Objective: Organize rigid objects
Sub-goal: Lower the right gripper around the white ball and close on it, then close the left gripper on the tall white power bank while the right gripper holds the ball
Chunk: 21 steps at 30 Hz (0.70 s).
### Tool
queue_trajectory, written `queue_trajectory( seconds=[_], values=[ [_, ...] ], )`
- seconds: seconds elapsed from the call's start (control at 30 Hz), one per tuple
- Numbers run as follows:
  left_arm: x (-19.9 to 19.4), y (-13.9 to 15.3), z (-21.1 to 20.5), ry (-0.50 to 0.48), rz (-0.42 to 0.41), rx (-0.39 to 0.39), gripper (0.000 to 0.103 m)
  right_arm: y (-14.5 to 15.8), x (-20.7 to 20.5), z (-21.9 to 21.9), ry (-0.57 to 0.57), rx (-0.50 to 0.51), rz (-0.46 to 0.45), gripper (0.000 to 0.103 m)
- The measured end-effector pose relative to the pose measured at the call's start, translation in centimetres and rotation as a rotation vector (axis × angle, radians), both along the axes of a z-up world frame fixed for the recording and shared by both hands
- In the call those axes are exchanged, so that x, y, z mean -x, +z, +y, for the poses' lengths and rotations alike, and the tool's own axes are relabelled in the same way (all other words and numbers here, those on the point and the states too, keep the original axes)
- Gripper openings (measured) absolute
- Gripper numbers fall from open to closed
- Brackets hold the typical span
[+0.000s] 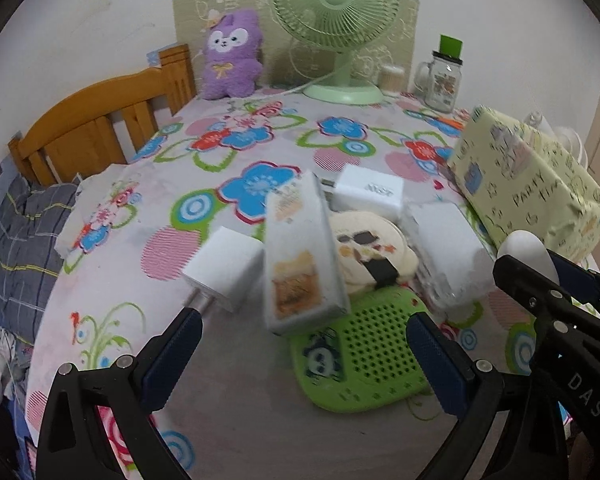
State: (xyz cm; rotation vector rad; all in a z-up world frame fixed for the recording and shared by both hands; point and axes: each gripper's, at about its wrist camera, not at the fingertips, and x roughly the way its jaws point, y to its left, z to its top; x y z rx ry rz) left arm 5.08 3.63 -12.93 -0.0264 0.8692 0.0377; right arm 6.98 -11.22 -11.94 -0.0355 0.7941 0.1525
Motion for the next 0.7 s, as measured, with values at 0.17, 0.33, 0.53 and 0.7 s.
queue_trajectory(
  seconds=[0.17, 0.33, 0.53, 0.7],
  values=[
    [-0.9, 0.1, 1.1, 0.014, 0.007, 0.021, 0.102, 0.4, -0.8, 1.2, 0.006, 0.002, -0.010, 0.050],
    [-1.6, -0.4, 1.6, -0.019, 0.037, 0.123, 0.101, 0.7, -1.5, 1.6, 0.009, 0.005, -0.017, 0.050],
    [-2.4, -0.8, 1.4, -0.027, 0.058, 0.167, 0.093, 0.5, -2.5, 2.0, 0.011, 0.019, -0.012, 0.050],
    [-3.3, -1.3, 1.5, -0.030, 0.080, 0.208, 0.076, 0.2, -3.0, 2.1, 0.013, 0.023, -0.005, 0.050]
  ],
)
